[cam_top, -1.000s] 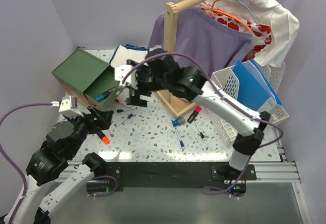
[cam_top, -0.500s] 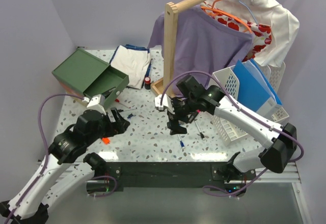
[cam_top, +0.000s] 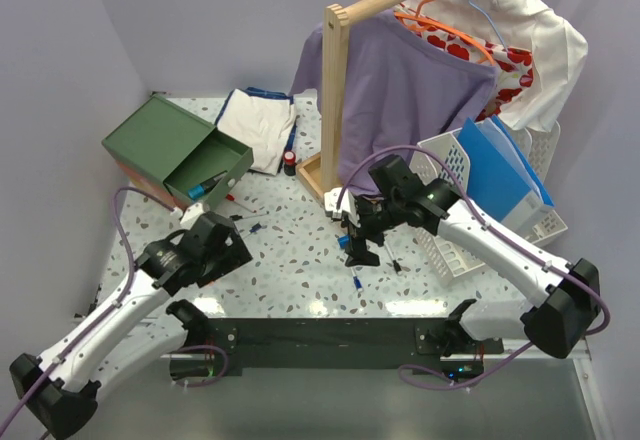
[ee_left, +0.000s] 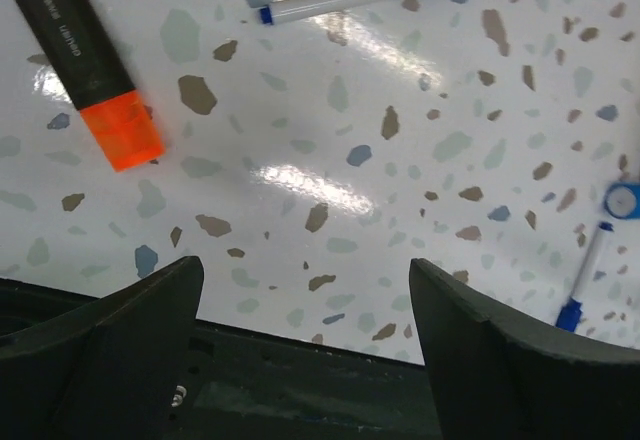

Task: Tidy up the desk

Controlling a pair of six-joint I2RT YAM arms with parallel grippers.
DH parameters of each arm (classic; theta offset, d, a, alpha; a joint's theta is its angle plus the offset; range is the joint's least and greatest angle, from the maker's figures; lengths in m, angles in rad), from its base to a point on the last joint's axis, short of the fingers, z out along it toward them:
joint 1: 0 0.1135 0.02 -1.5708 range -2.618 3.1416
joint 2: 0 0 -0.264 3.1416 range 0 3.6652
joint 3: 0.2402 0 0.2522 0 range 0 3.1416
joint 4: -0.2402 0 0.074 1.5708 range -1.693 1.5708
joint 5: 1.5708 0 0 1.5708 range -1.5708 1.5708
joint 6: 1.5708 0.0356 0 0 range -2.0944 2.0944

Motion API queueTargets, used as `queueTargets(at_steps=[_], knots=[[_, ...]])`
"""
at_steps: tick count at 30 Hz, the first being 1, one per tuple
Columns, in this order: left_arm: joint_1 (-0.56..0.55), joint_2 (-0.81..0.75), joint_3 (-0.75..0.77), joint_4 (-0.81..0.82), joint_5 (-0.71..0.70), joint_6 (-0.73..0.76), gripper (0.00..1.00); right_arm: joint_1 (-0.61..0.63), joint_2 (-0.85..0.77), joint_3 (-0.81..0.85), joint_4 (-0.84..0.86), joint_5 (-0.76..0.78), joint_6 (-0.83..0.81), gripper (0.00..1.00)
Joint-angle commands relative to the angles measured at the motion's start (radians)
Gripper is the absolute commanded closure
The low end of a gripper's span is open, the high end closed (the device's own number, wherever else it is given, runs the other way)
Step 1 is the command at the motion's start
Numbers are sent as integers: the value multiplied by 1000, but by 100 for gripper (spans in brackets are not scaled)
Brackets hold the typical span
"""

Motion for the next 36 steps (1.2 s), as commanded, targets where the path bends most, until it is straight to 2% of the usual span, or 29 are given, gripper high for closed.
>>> queueTargets(at_steps=[1,7,11,16,23,26,28,30,32,36], knots=[[-8,89,-35,-10,-130,-210,11,-3,-37,-10,42,-27,-21,1],[-19,165,-51,-99,-277,-432,11,-4,-39,-14,41,-24,-24,1],[-17,165,-93,-106,-332,-522,12,-3,-37,-14,41,-22,-23,1],[-17,198,-95,-125,-400,-580,14,-11,-37,-14,41,-20,-23,1],[0,255,-107,-108,-414,-629,16,-27,-37,-10,36,-36,-17,1],[59,254,-106,-96,-411,-613,18,-35,-37,-10,34,-42,-17,1],[116,240,-112,-39,-392,-515,20,-40,-39,-8,36,-45,-14,1],[225,219,-138,62,-348,-394,23,-46,-42,-8,34,-54,-12,1],[295,218,-167,116,-313,-350,28,-53,-48,-7,31,-57,-11,1],[311,272,-193,170,-264,-336,28,-70,-59,-5,30,-68,-11,1]])
